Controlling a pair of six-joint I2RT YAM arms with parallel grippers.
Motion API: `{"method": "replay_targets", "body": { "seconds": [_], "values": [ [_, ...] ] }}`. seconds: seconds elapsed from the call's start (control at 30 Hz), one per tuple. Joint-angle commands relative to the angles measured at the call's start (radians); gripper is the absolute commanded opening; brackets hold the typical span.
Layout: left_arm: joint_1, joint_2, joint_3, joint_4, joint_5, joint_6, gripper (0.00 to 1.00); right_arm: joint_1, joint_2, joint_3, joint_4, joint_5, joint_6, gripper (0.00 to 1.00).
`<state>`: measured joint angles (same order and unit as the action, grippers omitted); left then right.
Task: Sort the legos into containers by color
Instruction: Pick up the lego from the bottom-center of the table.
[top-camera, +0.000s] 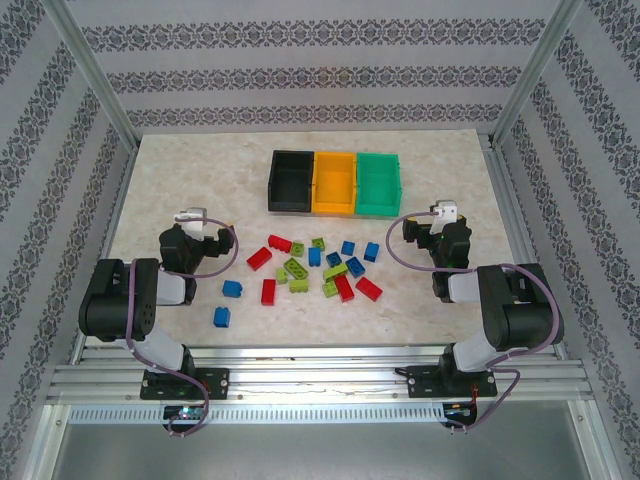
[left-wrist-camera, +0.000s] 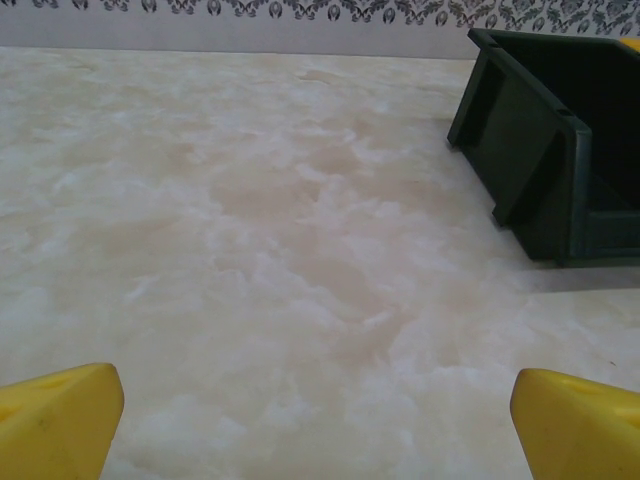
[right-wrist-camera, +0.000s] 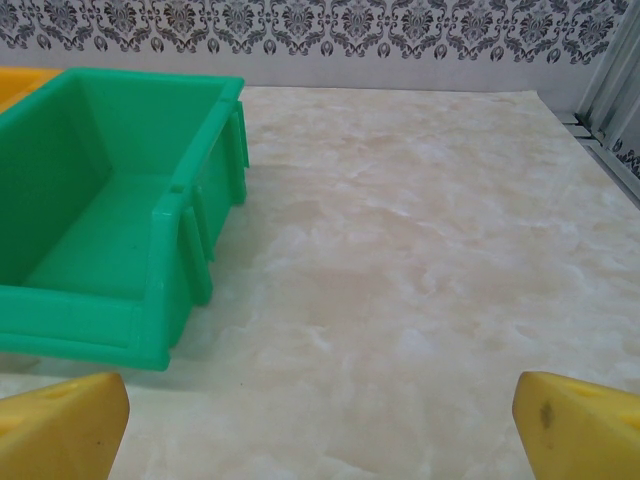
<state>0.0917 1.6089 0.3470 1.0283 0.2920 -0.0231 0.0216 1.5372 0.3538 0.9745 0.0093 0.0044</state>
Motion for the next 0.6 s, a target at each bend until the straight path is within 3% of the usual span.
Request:
{"method": "replay_targets", "body": {
  "seconds": [0.0,0.4,0.47,0.57],
  "values": [
    [-0.006,-0.011,0.017,-0.025,0.037,0.027,0.99,-0.008,0.002,0.015,0.007,-0.016,0.02,0.98],
    [-0.006,-0.012,0.012,-0.017,-0.002,0.014,0.99,-0.006,-0.017,0.003,0.016,0.006,0.03,0.98],
    [-0.006,-0.014,0.01,-0.014,-0.009,0.009,0.99,0.0,-0.084,-0.004,-0.017,0.021,0.025,0.98],
    [-0.005,-0.068,0.012,-0.063,-0.01,0.013,0.99,0.009,-0.25,0.008,-0.209,0.047,0.053,0.98]
  ]
}}
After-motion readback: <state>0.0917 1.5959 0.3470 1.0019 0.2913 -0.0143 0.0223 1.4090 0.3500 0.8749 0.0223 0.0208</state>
